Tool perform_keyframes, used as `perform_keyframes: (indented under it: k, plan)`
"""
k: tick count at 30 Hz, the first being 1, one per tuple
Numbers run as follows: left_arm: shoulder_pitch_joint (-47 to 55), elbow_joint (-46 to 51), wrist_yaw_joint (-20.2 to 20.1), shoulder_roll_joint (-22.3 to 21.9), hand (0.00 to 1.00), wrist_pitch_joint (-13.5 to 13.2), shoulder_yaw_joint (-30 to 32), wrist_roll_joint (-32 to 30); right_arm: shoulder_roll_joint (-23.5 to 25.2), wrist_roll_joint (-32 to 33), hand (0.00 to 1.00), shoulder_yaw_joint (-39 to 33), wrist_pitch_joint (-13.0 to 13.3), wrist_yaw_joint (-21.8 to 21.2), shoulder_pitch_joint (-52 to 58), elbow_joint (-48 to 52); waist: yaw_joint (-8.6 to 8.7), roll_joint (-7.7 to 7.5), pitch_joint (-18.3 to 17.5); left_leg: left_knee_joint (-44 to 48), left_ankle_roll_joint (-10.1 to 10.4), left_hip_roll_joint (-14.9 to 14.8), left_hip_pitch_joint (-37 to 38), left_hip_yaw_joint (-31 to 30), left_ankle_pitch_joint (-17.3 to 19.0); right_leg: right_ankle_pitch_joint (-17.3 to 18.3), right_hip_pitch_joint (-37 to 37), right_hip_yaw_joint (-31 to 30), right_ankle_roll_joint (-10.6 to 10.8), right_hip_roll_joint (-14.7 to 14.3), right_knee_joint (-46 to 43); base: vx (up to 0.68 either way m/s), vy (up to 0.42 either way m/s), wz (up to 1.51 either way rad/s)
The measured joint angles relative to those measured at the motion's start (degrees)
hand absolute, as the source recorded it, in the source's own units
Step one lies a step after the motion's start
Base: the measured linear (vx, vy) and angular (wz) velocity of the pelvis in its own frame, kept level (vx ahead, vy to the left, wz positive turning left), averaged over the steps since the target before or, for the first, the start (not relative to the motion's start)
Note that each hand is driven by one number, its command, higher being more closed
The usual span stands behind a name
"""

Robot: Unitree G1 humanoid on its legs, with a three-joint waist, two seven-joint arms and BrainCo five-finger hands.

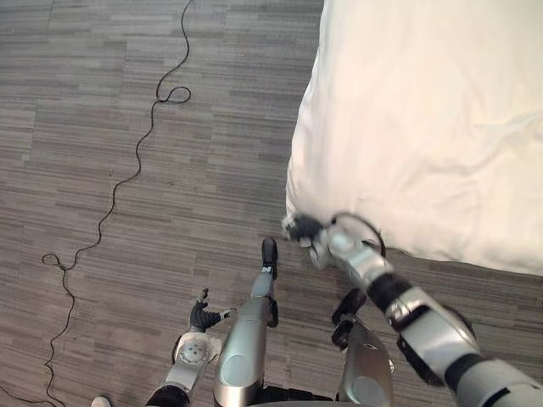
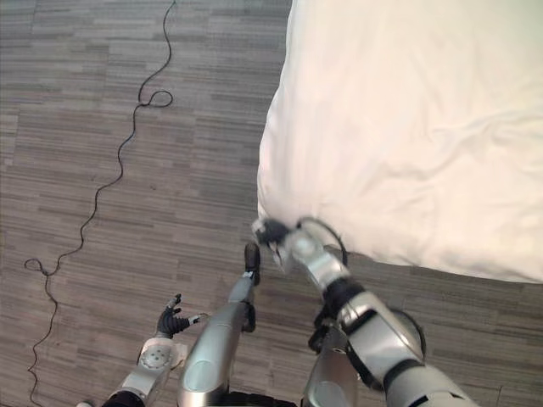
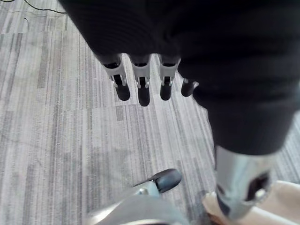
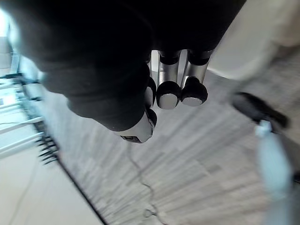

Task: Tidy the bed and pick cloth on bed and put in laundry

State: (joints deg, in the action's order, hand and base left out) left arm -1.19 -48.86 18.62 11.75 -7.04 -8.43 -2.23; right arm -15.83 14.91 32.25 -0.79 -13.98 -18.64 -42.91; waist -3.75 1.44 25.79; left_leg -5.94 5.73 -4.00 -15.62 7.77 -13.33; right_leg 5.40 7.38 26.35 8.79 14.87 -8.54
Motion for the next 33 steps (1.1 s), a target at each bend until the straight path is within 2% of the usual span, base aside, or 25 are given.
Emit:
perform_keyframes:
  k: [1, 2, 4, 7, 11, 14, 16, 21, 23, 24, 26, 27, 28, 29, 31, 33]
  plan:
    - [0.2, -0.6, 0.0, 0.4, 0.00, 0.1, 0.0, -0.1, 0.0, -0.2, 1.00, 0.0, 1.0, -0.4, 1.0, 1.2, 0.43, -0.59, -0.6, 0.0, 0.1, -0.2, 0.5, 0.4, 0.1, -0.2, -0.4, -0.3, 0.2, -0.1, 0.1, -0.01, -0.044, -0.52]
    - [0.9, -2.2, 0.0, 0.9, 0.00, 0.2, 0.0, -0.8, -0.3, -0.3, 1.00, 0.4, 4.6, -1.9, 4.3, 6.8, 0.69, -1.94, -2.9, 0.0, -0.2, -0.9, 2.0, 1.7, 1.0, -0.5, -1.3, -1.6, 0.1, -0.8, 1.2, -0.01, -0.039, -0.51]
    - [2.3, -4.0, 0.0, 1.2, 0.00, 0.3, 0.1, -1.2, -0.3, 0.1, 1.00, 2.5, 8.9, -3.8, 7.6, 16.2, 0.75, -3.45, -7.1, 0.0, -0.2, -1.7, 4.0, 3.4, 2.2, -0.5, -2.6, -3.0, 0.1, -1.8, 2.9, 0.00, -0.044, -0.53]
    - [4.3, -6.2, 0.0, 1.0, 0.00, 1.5, 0.0, -1.8, 0.7, 3.2, 1.00, 6.4, 12.0, -6.8, 9.0, 30.2, 1.03, -4.24, -13.3, -0.1, 0.1, -2.2, 7.3, 5.3, 3.9, -0.7, -5.6, -4.1, 0.0, -2.4, 5.0, 0.06, -0.037, -0.31]
    - [6.7, -7.8, 0.0, 0.9, 0.00, 3.6, -0.4, -2.2, 5.0, 12.4, 1.00, 6.0, 11.2, -9.2, 5.8, 41.7, 1.23, -4.71, -18.9, -0.4, 0.6, -2.8, 10.1, 7.3, 5.1, -1.0, -7.7, -5.5, -0.7, -2.9, 6.2, 0.08, -0.029, -0.22]
    - [7.2, -9.2, -0.1, 1.0, 0.00, 4.1, -0.2, -2.2, 6.2, 24.1, 1.00, 1.3, 6.8, -9.7, 0.4, 46.9, 1.42, -5.07, -20.1, -0.4, 0.7, -3.3, 11.7, 7.6, 4.9, -1.9, -9.5, -6.0, -0.7, -3.6, 6.7, 0.06, -0.033, -0.09]
    - [7.9, -9.2, -0.1, 1.0, 0.00, 4.1, 0.3, -2.2, 6.5, 28.3, 1.00, -1.7, 4.7, -8.1, -1.3, 47.4, 1.62, -5.26, -20.8, -0.4, 0.8, -3.6, 11.9, 7.6, 4.9, -2.0, -9.6, -6.1, -0.9, -4.0, 6.8, 0.02, -0.028, -0.05]
    - [9.2, -9.4, -0.6, 0.7, 0.00, 4.1, 2.3, -2.3, 7.2, 27.8, 1.00, -2.7, 1.3, 1.6, -1.2, 43.9, 2.00, -4.84, -20.5, -0.4, 1.1, -4.0, 13.3, 8.2, 4.9, -2.1, -11.1, -5.9, -1.0, -4.3, 7.1, 0.00, -0.004, -0.02]
    - [9.4, -9.4, -1.2, 0.6, 0.00, 4.1, 2.4, -2.4, 7.4, 26.4, 1.00, -2.9, 0.9, 5.8, -1.5, 38.9, 1.88, -4.27, -20.1, -0.4, 1.2, -4.3, 13.0, 8.5, 4.9, -2.1, -10.7, -6.3, -1.1, -4.5, 7.1, -0.08, 0.004, -0.07]
    - [8.9, -9.1, -1.4, 0.7, 0.00, 4.0, 2.3, -2.9, 8.1, 25.6, 1.00, -4.1, 0.7, 8.3, -3.4, 33.9, 1.79, -3.81, -19.6, -0.4, 1.3, -4.9, 10.6, 8.6, 4.6, -2.1, -7.6, -6.6, -1.5, -4.9, 6.4, -0.14, 0.022, -0.12]
    - [6.8, -9.0, -1.5, 0.7, 0.00, 3.8, 2.0, -3.3, 9.0, 25.1, 1.00, -7.8, 0.9, 10.5, -8.2, 26.4, 1.80, -2.98, -16.6, -0.4, 1.2, -5.6, 7.5, 8.6, 4.0, -2.7, -4.0, -7.1, -2.6, -5.2, 5.4, -0.14, 0.030, -0.13]
    - [4.9, -9.0, -1.6, 0.5, 0.00, 3.7, 1.6, -3.3, 8.5, 24.2, 1.00, -10.6, 1.0, 11.9, -12.5, 21.7, 1.71, -2.61, -13.6, -0.4, 1.3, -5.7, 6.2, 8.6, 3.4, -3.4, -2.4, -7.7, -2.7, -5.4, 4.8, -0.17, 0.037, -0.10]
    - [3.0, -8.8, -1.5, 0.2, 0.00, 3.6, 1.3, -3.2, 7.3, 23.2, 1.00, -13.6, 1.4, 13.0, -16.5, 17.1, 1.53, -1.41, -10.4, -0.2, 1.3, -5.7, 5.0, 8.6, 3.0, -4.2, -1.1, -8.0, -2.7, -5.5, 4.6, -0.17, 0.043, -0.08]
    - [1.8, -8.4, -1.4, 0.2, 0.00, 3.5, 0.8, -3.1, 6.1, 23.2, 1.00, -15.5, 1.9, 13.7, -19.2, 14.2, 1.44, -0.69, -8.3, -0.1, 1.1, -5.6, 4.3, 8.6, 2.9, -4.7, -0.3, -8.2, -2.6, -5.4, 4.6, -0.21, 0.058, -0.06]
    - [-0.7, -7.0, -1.1, 0.0, 0.00, 3.5, -0.3, -1.7, 1.7, 23.4, 1.00, -21.0, 2.9, 15.3, -25.3, 6.9, 1.21, 1.66, -4.2, -0.1, 0.4, -5.3, 2.0, 8.6, 1.5, -6.5, 2.3, -8.6, -2.5, -5.1, 4.8, -0.14, 0.045, -0.11]
    - [-2.0, -6.2, -1.0, -0.2, 0.00, 3.5, -0.5, -0.9, -1.2, 23.8, 1.00, -24.6, 3.8, 15.5, -26.1, 5.5, 1.25, 2.22, -2.3, -0.1, 0.1, -4.9, 1.4, 8.8, 1.0, -7.1, 3.1, -9.2, -2.1, -4.9, 4.9, -0.01, 0.033, -0.09]
